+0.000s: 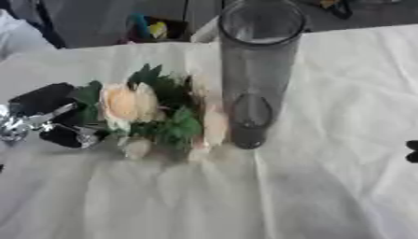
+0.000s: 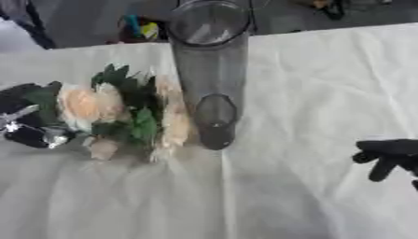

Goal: Arrange flowers into the vase.

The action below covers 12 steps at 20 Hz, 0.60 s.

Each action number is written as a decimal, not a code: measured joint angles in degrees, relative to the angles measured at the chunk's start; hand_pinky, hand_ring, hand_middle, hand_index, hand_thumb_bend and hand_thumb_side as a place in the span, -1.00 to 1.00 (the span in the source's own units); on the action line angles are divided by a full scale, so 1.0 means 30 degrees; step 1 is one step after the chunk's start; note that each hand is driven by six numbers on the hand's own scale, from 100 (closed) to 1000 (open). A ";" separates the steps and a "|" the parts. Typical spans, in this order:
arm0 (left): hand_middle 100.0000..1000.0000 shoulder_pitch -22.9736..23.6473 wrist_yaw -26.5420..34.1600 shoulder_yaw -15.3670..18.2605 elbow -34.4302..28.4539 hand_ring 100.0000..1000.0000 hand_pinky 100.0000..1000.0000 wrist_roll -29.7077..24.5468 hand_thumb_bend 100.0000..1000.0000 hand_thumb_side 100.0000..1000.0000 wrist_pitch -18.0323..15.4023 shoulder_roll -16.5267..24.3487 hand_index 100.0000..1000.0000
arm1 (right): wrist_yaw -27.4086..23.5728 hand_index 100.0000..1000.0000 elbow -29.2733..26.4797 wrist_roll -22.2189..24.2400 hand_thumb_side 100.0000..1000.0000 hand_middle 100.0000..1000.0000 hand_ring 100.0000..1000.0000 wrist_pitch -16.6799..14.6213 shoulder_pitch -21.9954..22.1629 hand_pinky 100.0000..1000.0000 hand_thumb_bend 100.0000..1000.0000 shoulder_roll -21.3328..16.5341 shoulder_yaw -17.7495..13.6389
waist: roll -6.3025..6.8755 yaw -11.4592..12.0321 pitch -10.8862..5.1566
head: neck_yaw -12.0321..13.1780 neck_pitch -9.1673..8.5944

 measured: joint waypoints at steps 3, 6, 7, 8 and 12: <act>-1.00 0.0163 -0.0051 0.0029 -0.0308 -1.00 -1.00 0.1077 -0.70 -0.44 0.0103 0.0029 -0.98 | -0.0102 0.61 0.0000 -0.0010 1.00 -0.08 0.34 0.0010 0.0002 0.66 -1.00 -0.0001 -0.0004 | -0.0001 0.0010 -0.0001 | -0.0037 0.0000; -1.00 0.0361 -0.0058 0.0030 -0.0476 -1.00 -1.00 0.2024 -0.80 -0.42 0.0133 0.0029 -0.98 | -0.0142 0.61 0.0000 -0.0015 1.00 -0.08 0.34 0.0011 0.0005 0.66 -1.00 -0.0001 -0.0006 | -0.0001 0.0024 -0.0003 | -0.0042 0.0000; -1.00 0.0406 0.0023 0.0031 -0.0490 -1.00 -1.00 0.2248 -0.82 -0.41 0.0127 0.0029 -0.99 | -0.0151 0.61 0.0000 -0.0016 1.00 -0.08 0.34 0.0013 0.0005 0.66 -1.00 -0.0001 -0.0007 | -0.0002 0.0034 -0.0005 | -0.0043 0.0000; -1.00 0.0464 0.0146 0.0033 -0.0516 -1.00 -1.00 0.2437 -0.84 -0.41 0.0122 0.0029 -0.99 | -0.0168 0.61 0.0000 -0.0017 1.00 -0.08 0.34 0.0013 0.0008 0.66 -1.00 -0.0001 -0.0008 | -0.0002 0.0054 -0.0005 | -0.0044 0.0000; -1.00 0.0650 0.0791 0.0198 -0.0845 -1.00 -1.00 0.3136 -0.88 -0.45 0.0193 0.0035 -0.99 | -0.0226 0.61 0.0000 -0.0018 1.00 -0.08 0.34 0.0014 0.0021 0.66 -1.00 -0.0001 -0.0011 | -0.0005 0.0116 -0.0005 | -0.0056 0.0000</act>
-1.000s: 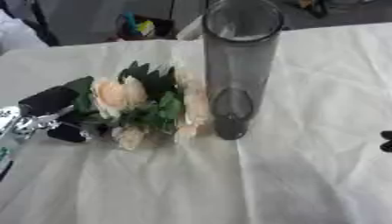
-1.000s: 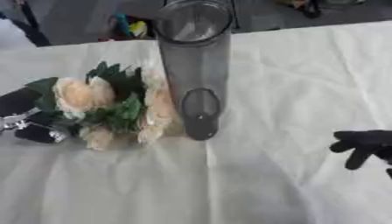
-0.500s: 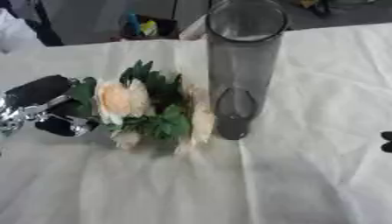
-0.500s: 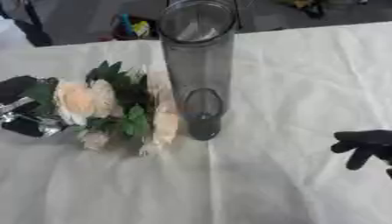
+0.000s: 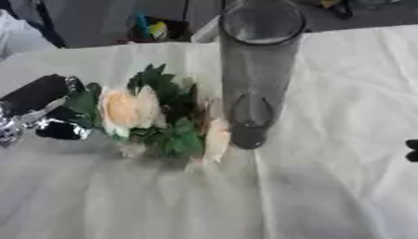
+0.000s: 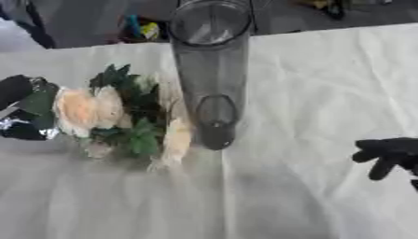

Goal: Arrange flowers into the vase.

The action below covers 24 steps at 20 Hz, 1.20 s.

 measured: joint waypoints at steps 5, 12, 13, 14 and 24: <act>-1.00 0.0458 0.0933 0.0287 -0.0762 -1.00 -1.00 0.0487 -0.87 -0.38 0.0200 0.0181 -0.99 | -0.0047 0.61 0.0000 -0.0011 1.00 -0.08 0.34 -0.0011 0.0103 0.66 -1.00 0.0000 -0.0015 | 0.0000 0.0054 0.0000 | -0.0054 0.0000; -1.00 0.1267 0.2115 0.0875 -0.2397 -1.00 -1.00 0.0290 -0.81 -0.41 0.0201 0.0667 -0.99 | -0.0065 0.61 0.0000 -0.0034 1.00 -0.08 0.34 -0.0034 0.0122 0.66 -1.00 0.0000 -0.0111 | -0.0067 0.0231 -0.0001 | -0.0141 0.0009; -1.00 0.1352 0.2275 0.1009 -0.2672 -1.00 -1.00 0.0271 -0.81 -0.42 0.0235 0.0698 -0.99 | -0.0066 0.61 0.0000 -0.0036 1.00 -0.08 0.34 -0.0035 0.0123 0.66 -1.00 0.0000 -0.0111 | -0.0071 0.0276 -0.0001 | -0.0144 0.0010; -1.00 0.1412 0.2418 0.1130 -0.2928 -1.00 -1.00 0.0276 -0.79 -0.44 0.0274 0.0763 -0.99 | -0.0066 0.61 0.0000 -0.0038 1.00 -0.08 0.34 -0.0036 0.0123 0.66 -1.00 0.0000 -0.0111 | -0.0076 0.0289 -0.0001 | -0.0147 0.0012; -1.00 0.1572 0.3997 0.2323 -0.4696 -1.00 -1.00 0.1042 -0.89 -0.45 0.1930 0.1013 -0.99 | -0.0088 0.61 0.0000 -0.0129 1.00 -0.08 0.34 -0.0112 0.0150 0.65 -1.00 -0.0001 -0.0138 | -0.0198 0.0529 -0.0071 | -0.0197 0.0171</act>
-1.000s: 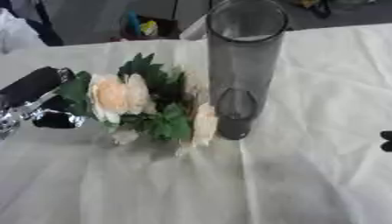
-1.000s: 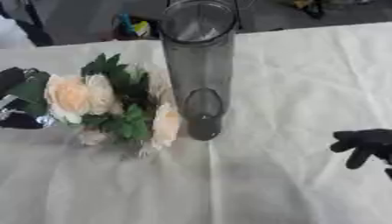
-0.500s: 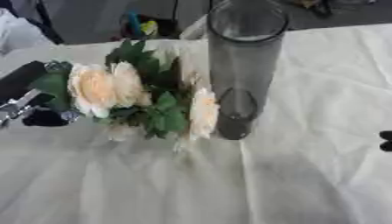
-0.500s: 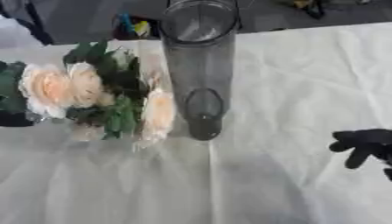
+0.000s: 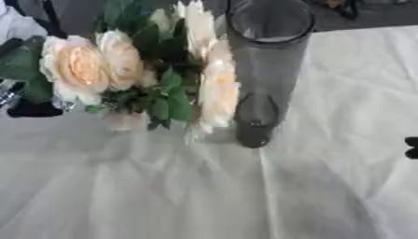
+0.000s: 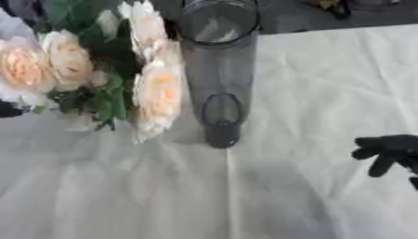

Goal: Arrange flowers into the vase.

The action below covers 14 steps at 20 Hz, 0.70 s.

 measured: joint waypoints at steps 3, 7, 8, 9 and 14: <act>-1.00 0.0002 0.1236 0.0279 -0.0455 -1.00 -1.00 0.0242 -0.95 -0.40 0.0701 0.0000 -0.99 | -0.0001 0.61 0.0000 -0.0060 1.00 -0.08 0.34 0.0051 0.0032 0.65 -1.00 -0.0001 -0.0090 | 0.0000 0.0112 -0.0086 | -0.0042 0.0055; -1.00 -0.0085 0.3208 0.0574 -0.1046 -1.00 -1.00 0.0615 -1.00 -0.34 0.1690 -0.0001 -1.00 | -0.0071 0.61 0.0000 -0.0252 1.00 -0.07 0.34 0.0068 0.0090 0.64 -1.00 -0.0006 -0.0114 | 0.0000 0.0179 -0.0201 | -0.0120 0.0166; -1.00 -0.0125 0.3711 0.0629 -0.1185 -1.00 -1.00 0.0724 -1.00 -0.33 0.1948 -0.0002 -1.00 | -0.0131 0.61 0.0000 -0.0322 1.00 -0.07 0.34 0.0039 0.0087 0.64 -1.00 -0.0018 -0.0141 | 0.0000 0.0199 -0.0205 | -0.0132 0.0174; -1.00 -0.0204 0.4165 0.0677 -0.1322 -1.00 -1.00 0.0842 -1.00 -0.32 0.2185 -0.0003 -1.00 | -0.0178 0.61 0.0000 -0.0407 1.00 -0.07 0.34 0.0008 0.0084 0.64 -1.00 -0.0047 -0.0182 | 0.0000 0.0205 -0.0222 | -0.0137 0.0201; -1.00 -0.0669 0.6434 0.0811 -0.1973 -1.00 -1.00 0.1812 -1.00 -0.27 0.3420 -0.0026 -1.00 | -0.0646 0.60 0.0000 -0.1006 1.00 -0.06 0.34 -0.0155 0.0034 0.63 -1.00 -0.0241 -0.0341 | 0.0000 0.0219 -0.0488 | -0.0191 0.0491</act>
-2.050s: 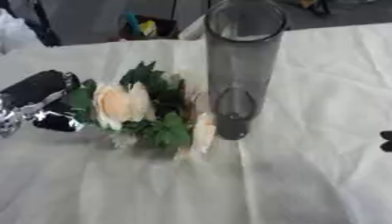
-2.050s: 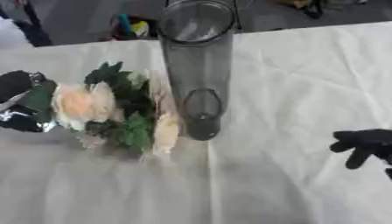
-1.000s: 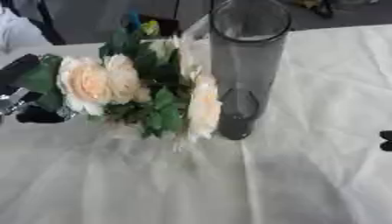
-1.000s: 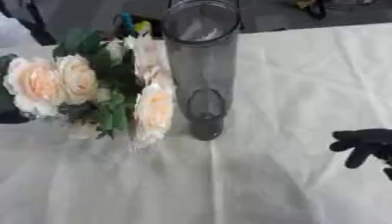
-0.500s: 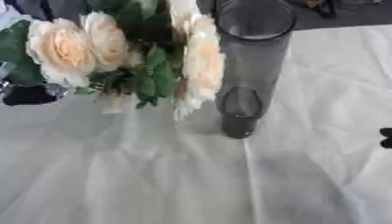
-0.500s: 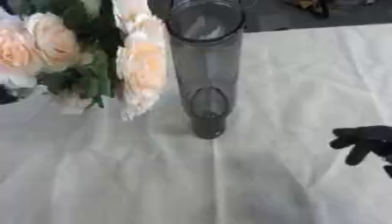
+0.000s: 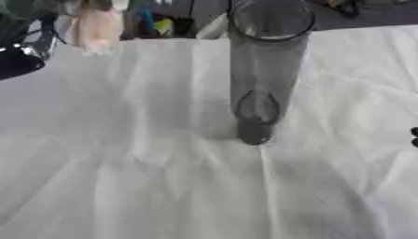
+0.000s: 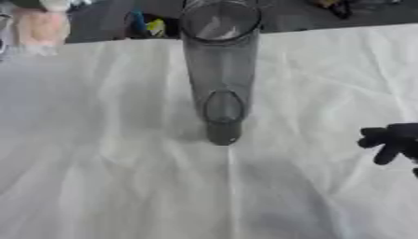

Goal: Arrange flowers into the vase.

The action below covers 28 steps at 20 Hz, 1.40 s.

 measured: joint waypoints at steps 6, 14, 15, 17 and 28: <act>-1.00 -0.1140 0.2247 0.0036 -0.0514 -1.00 -1.00 0.1564 -1.00 -0.22 0.1363 -0.0036 -1.00 | -0.0340 0.60 0.0000 -0.0404 1.00 -0.07 0.34 0.0008 -0.0057 0.62 -1.00 -0.0218 -0.0068 | 0.0010 0.0002 -0.0231 | -0.0006 0.0161; -1.00 -0.4175 0.5485 -0.0404 -0.0137 -1.00 -1.00 0.3377 -1.00 -0.04 0.3024 -0.0916 -1.00 | -0.0389 0.60 0.0000 -0.0564 1.00 -0.08 0.34 0.0359 -0.0053 0.63 -1.00 -0.0362 -0.0102 | 0.0338 -0.0055 -0.0490 | 0.0100 0.0327; -1.00 -0.4490 0.5821 -0.0505 -0.0028 -1.00 -1.00 0.3581 -1.00 -0.02 0.3171 -0.1038 -1.00 | -0.0399 0.60 0.0000 -0.0573 1.00 -0.07 0.34 0.0407 -0.0053 0.63 -1.00 -0.0375 -0.0101 | 0.0362 -0.0081 -0.0496 | 0.0108 0.0327; -1.00 -0.5066 0.6513 -0.0717 0.0198 -1.00 -1.00 0.4099 -1.00 0.00 0.3380 -0.1310 -1.00 | -0.0451 0.60 0.0000 -0.0616 1.00 -0.08 0.34 0.0471 -0.0060 0.63 -1.00 -0.0454 -0.0100 | 0.0462 -0.0143 -0.0523 | 0.0159 0.0311; -1.00 -0.7690 0.9105 -0.1908 0.0908 -1.00 -1.00 0.6451 -1.00 0.13 0.3920 -0.2559 -0.99 | -0.0697 0.60 0.0000 -0.0564 1.00 -0.08 0.34 0.0924 -0.0120 0.64 -1.00 -0.0550 -0.0087 | 0.0878 -0.0447 -0.0725 | 0.0412 -0.0195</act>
